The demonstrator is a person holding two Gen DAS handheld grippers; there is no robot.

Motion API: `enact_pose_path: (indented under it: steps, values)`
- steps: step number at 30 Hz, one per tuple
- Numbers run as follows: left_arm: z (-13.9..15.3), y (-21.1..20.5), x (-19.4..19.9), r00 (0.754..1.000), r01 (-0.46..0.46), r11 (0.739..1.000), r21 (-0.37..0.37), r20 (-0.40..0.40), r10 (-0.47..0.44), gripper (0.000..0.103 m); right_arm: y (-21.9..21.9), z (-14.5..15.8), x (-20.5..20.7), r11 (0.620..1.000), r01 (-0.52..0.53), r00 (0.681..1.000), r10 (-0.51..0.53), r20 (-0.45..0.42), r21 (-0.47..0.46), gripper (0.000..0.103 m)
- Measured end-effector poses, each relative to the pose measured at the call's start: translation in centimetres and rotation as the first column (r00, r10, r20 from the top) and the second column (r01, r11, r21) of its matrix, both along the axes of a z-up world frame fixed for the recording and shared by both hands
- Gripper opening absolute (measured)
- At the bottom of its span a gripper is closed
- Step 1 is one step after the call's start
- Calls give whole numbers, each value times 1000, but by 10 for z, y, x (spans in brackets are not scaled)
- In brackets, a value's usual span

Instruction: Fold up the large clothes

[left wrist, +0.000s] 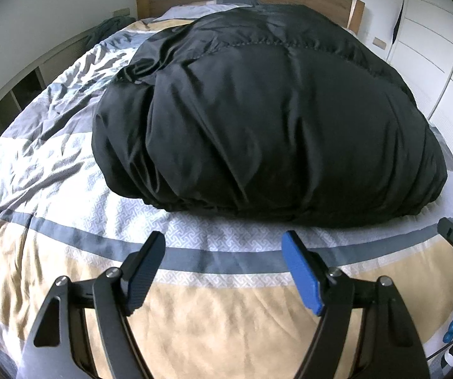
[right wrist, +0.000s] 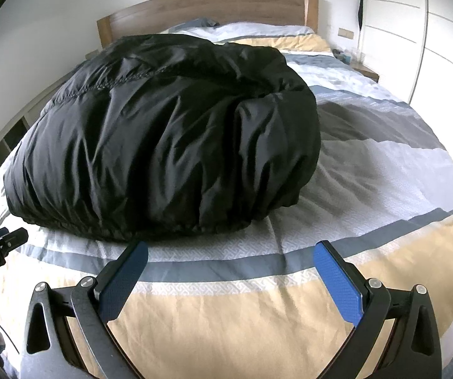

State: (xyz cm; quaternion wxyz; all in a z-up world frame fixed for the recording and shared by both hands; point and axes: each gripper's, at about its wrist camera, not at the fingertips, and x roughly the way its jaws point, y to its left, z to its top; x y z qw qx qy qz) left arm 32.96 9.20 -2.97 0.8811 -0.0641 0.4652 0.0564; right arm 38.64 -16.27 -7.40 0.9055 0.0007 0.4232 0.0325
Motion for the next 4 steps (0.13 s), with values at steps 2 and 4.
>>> enact_pose_path:
  steps: [2, 4]
  values:
    - [1, -1, 0, 1000, 4, 1000, 6, -1, -4, 75, -1, 2, -1, 1000, 3, 1000, -3, 5, -1, 102]
    - [1, -3, 0, 1000, 4, 1000, 12, -2, -4, 75, -3, 3, -2, 1000, 6, 1000, -6, 6, 0, 103]
